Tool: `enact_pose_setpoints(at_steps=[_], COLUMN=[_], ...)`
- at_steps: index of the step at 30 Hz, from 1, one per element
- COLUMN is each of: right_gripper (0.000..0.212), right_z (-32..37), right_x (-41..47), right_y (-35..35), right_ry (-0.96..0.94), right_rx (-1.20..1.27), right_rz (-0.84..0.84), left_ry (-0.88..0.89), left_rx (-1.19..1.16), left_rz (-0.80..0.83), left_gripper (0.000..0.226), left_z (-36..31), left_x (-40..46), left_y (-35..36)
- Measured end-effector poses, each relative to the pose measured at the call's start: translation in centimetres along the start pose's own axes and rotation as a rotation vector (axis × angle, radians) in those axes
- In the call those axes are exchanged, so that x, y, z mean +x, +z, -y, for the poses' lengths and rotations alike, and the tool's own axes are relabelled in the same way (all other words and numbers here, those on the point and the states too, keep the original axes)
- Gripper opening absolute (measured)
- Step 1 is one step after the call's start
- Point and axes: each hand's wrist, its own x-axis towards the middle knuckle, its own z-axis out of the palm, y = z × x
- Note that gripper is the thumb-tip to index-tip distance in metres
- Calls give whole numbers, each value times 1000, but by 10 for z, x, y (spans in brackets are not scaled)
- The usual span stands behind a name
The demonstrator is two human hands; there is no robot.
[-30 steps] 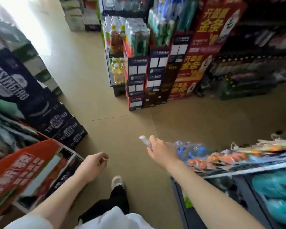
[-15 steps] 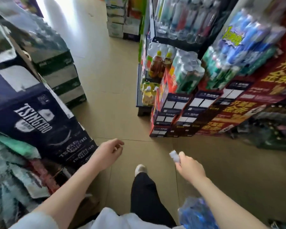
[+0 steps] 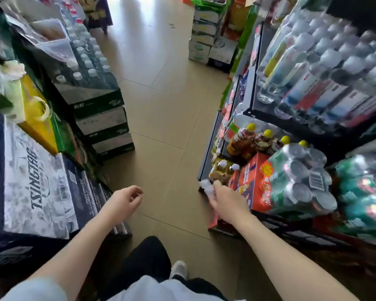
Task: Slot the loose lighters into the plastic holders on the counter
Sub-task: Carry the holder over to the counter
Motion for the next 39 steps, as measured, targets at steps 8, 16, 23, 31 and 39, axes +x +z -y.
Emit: enact_pose_setpoints(at_steps=[8,16,23,31,39], right_gripper=[17,14,19,18,18], right_z=[34,42,22,33,110], right_x=[206,417,588,816,1008], right_y=[-62,-114,-162,-246,-325], right_ry=[-159,-78,-9,-156,-341], right_rx=[18,-54,-54,-140,-107], right_rz=[9,137,170,191,180], left_ry=[-141,-87,111,-72,-258], left_rx=[-20,5,57,-30,-58], left_rz=[-106,-92,-125,-185,-340], left_gripper=[20,20,22,27,25], left_z=[-7,-57,-122,-148,-128], left_x=[159,338,504,679,805], left_y=[-65,-170,-254,-313,-396])
